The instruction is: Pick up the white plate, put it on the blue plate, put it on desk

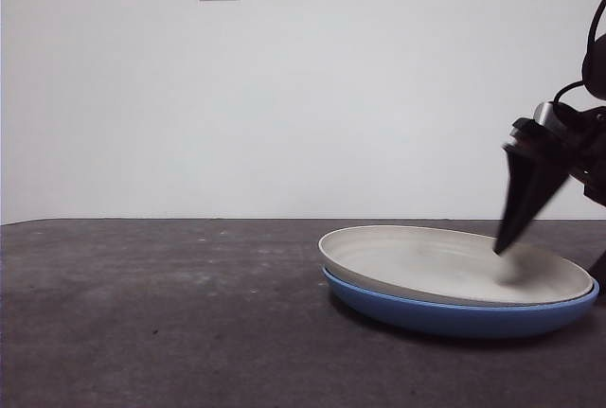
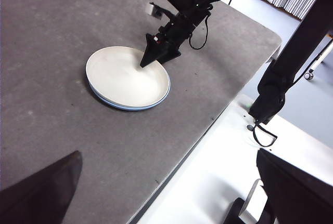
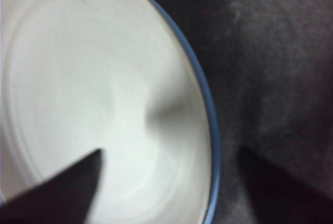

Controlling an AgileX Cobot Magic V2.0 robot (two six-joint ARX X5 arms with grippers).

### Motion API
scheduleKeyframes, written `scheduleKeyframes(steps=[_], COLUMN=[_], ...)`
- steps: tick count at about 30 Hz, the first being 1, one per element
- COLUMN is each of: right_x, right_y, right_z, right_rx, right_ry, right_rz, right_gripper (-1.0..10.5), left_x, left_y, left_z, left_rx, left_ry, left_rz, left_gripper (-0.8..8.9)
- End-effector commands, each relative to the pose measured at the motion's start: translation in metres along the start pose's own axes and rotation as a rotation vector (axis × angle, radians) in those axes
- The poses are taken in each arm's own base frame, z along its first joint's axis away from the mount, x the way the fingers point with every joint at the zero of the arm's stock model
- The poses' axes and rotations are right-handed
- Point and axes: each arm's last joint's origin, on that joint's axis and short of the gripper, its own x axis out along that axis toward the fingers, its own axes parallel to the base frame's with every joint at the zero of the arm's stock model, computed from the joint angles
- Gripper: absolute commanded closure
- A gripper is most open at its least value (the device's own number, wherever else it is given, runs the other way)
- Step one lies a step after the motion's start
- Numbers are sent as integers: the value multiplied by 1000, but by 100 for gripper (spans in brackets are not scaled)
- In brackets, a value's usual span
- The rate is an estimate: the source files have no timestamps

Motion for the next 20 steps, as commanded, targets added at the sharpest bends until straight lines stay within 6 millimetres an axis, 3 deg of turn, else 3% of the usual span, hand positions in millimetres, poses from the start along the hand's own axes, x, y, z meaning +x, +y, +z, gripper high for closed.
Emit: scheduleKeyframes(steps=[1, 4, 10, 20], right_x=[4, 4, -3, -37], right_y=[-1, -2, 3, 42], right_z=[2, 2, 7, 32], right_rx=[3, 5, 4, -40], right_ry=[7, 3, -6, -29], right_rz=[-7, -38, -52, -31], right_gripper=[833, 942, 941, 941], left_x=[-2, -2, -2, -2], left_y=[-1, -1, -1, -1], left_z=[3, 3, 5, 7], left_rx=[5, 5, 13, 34], left_ry=[-17, -18, -36, -58], left_rz=[-9, -9, -10, -12], left_gripper=[134, 134, 134, 134])
